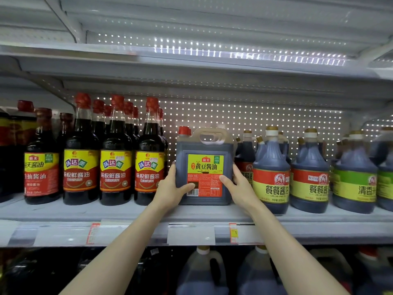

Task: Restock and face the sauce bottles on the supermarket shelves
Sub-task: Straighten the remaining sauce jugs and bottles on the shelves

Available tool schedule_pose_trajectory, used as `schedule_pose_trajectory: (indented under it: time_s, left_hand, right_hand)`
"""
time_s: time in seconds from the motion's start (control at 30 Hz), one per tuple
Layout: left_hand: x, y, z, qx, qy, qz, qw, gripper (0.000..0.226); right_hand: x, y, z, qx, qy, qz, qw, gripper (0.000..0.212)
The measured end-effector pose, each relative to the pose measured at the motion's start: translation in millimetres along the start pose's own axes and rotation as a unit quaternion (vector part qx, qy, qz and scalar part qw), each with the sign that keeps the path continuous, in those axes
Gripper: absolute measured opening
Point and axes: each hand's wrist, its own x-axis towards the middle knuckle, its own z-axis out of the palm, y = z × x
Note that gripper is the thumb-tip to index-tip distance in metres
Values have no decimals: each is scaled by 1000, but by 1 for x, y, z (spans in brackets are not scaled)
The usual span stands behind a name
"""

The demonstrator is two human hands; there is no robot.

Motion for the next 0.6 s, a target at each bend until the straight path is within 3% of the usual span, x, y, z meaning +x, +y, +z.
schedule_pose_trajectory:
  time_s: [0.6]
  left_hand:
    - [-3, 4, -1, 45, 24, 2, 999, 90]
  right_hand:
    - [3, -1, 0, -12, -15, 38, 999, 66]
